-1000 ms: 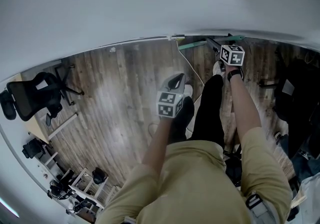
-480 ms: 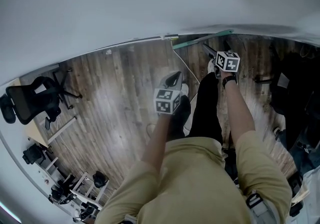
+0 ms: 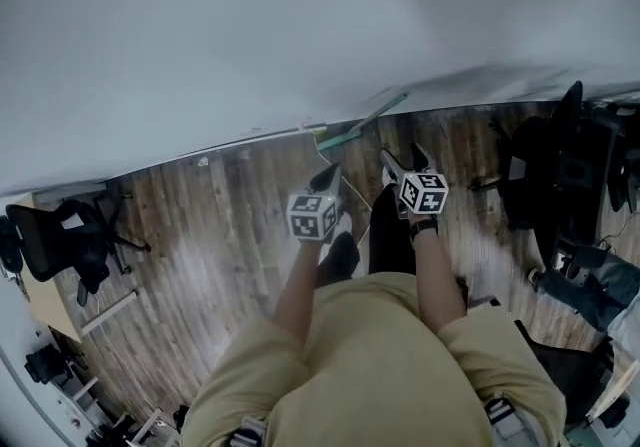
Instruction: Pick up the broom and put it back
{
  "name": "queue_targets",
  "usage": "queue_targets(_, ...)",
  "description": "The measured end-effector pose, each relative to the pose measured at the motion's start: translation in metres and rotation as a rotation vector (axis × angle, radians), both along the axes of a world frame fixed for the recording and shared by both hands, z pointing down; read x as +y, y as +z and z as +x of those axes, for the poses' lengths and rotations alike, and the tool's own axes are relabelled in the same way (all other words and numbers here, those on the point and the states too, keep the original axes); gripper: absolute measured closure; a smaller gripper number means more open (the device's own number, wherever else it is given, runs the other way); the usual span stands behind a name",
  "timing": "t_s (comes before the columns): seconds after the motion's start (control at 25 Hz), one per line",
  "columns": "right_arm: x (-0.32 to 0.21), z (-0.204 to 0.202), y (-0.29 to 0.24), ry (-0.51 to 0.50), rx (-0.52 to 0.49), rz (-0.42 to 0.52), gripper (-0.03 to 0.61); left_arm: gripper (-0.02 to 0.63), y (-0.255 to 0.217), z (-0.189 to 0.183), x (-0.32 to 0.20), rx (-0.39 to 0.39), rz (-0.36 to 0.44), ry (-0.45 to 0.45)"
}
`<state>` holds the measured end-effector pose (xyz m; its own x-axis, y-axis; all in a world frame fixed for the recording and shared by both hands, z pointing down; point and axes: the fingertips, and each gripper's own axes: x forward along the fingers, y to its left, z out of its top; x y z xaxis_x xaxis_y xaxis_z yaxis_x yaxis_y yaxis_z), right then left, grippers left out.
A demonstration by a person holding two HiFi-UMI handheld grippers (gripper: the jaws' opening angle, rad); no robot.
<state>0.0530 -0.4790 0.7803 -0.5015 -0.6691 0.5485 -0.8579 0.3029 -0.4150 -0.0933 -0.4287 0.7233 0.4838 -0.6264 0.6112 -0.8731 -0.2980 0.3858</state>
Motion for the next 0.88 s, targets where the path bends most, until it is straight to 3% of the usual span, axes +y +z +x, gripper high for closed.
queue_targets(0.16, 0.024, -0.013, -0.079, -0.072, -0.063, 0.115, 0.327, 0.611, -0.056, 0.014, 0.006, 0.027, 0.1, 0.042)
queue_targets(0.24, 0.023, -0.017, -0.115, -0.094, -0.054, 0.198, 0.342, 0.611, -0.082, 0.02, 0.003, 0.028, 0.168, 0.065)
queue_targets(0.52, 0.057, -0.035, -0.215, -0.053, 0.033, 0.41, 0.488, 0.611, -0.159, 0.021, 0.02, 0.03, 0.345, 0.073)
queue_targets(0.64, 0.076, -0.043, -0.254, -0.036, 0.034, 0.484, 0.557, 0.611, -0.197, 0.016, 0.027, -0.004, 0.446, 0.098)
queue_targets(0.76, 0.088, -0.041, -0.288, -0.001, 0.04, 0.545, 0.574, 0.611, -0.234, 0.011, 0.033, -0.031, 0.55, 0.11)
queue_targets(0.88, 0.1, -0.036, -0.312, 0.035, 0.057, 0.59, 0.574, 0.611, -0.261, 0.01, 0.045, 0.001, 0.602, 0.104)
